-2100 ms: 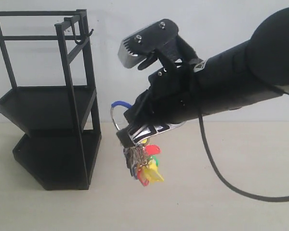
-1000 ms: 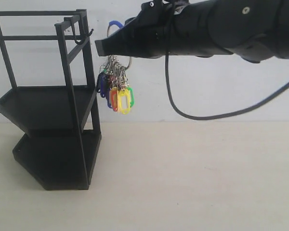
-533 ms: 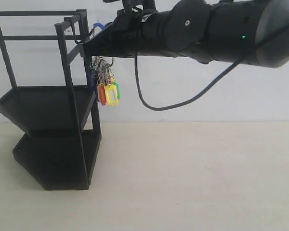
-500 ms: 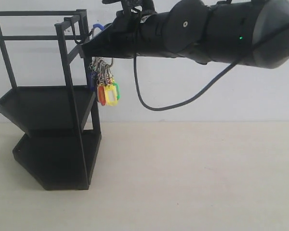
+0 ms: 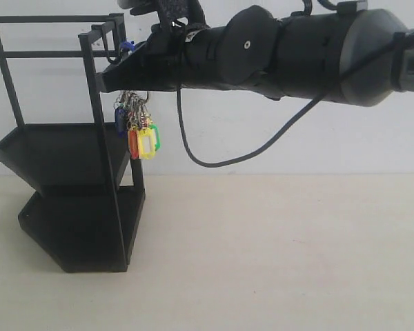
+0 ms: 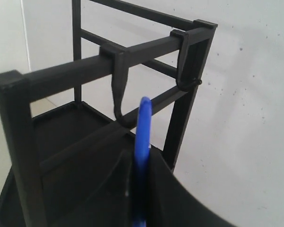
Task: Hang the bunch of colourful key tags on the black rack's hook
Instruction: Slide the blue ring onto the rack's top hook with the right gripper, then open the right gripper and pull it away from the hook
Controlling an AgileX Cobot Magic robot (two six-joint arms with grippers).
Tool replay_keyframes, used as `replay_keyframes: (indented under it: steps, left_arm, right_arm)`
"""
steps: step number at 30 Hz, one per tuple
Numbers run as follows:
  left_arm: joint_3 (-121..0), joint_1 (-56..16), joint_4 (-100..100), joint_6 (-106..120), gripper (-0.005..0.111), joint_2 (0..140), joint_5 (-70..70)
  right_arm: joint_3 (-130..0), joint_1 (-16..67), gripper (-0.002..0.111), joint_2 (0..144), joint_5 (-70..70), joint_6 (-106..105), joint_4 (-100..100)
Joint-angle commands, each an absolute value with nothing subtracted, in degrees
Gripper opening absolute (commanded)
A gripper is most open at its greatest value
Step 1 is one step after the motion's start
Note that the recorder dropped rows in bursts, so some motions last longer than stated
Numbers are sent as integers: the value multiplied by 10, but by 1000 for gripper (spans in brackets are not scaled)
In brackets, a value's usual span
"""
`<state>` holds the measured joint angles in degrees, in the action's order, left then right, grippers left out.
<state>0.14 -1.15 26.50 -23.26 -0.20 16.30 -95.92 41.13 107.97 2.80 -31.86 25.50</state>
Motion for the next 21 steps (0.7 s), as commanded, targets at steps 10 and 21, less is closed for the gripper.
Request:
replay_keyframes:
  steps: [10, 21]
  left_arm:
    - [0, -12, 265, -236, 4, 0, 161]
    - [0, -12, 265, -236, 4, 0, 161]
  right_arm:
    - [-967, 424, 31, 1076, 6, -333, 252]
    - [-967, 424, 51, 1063, 24, -324, 252]
